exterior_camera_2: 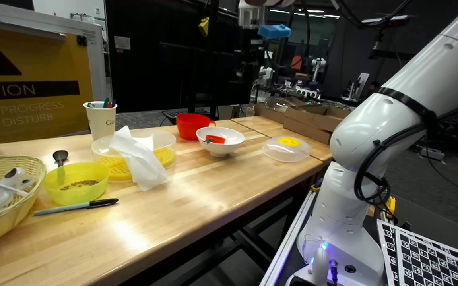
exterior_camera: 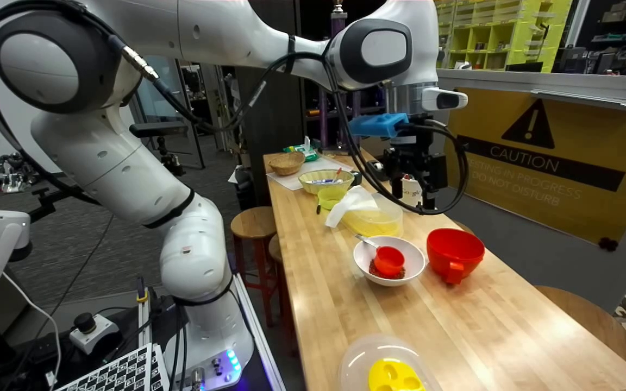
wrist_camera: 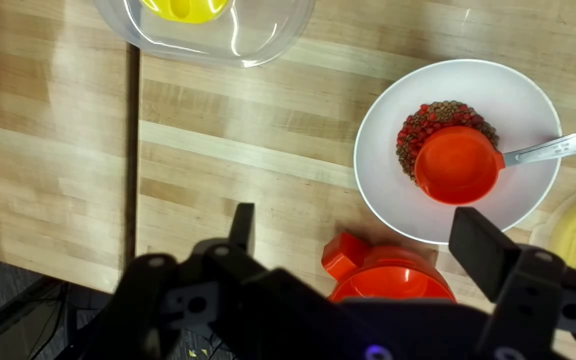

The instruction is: Use the white napkin to wipe the counter.

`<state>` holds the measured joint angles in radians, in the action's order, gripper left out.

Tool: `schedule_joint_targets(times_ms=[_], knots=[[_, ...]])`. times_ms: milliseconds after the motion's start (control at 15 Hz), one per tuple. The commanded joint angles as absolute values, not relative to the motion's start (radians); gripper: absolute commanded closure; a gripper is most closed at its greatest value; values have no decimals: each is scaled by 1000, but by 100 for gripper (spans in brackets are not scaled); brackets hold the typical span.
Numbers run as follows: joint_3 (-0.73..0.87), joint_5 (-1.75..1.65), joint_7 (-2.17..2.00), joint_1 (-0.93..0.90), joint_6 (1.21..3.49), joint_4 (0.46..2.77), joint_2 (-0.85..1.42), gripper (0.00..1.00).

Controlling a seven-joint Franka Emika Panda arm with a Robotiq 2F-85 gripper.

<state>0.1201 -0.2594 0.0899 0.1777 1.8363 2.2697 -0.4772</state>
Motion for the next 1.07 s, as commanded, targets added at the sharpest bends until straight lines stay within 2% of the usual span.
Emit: schedule_joint_targets(times_ms=[0, 1000], knots=[[128, -263, 87, 167, 1832, 2267, -477, 0], [144, -253, 161, 147, 1836, 2274, -482, 0]])
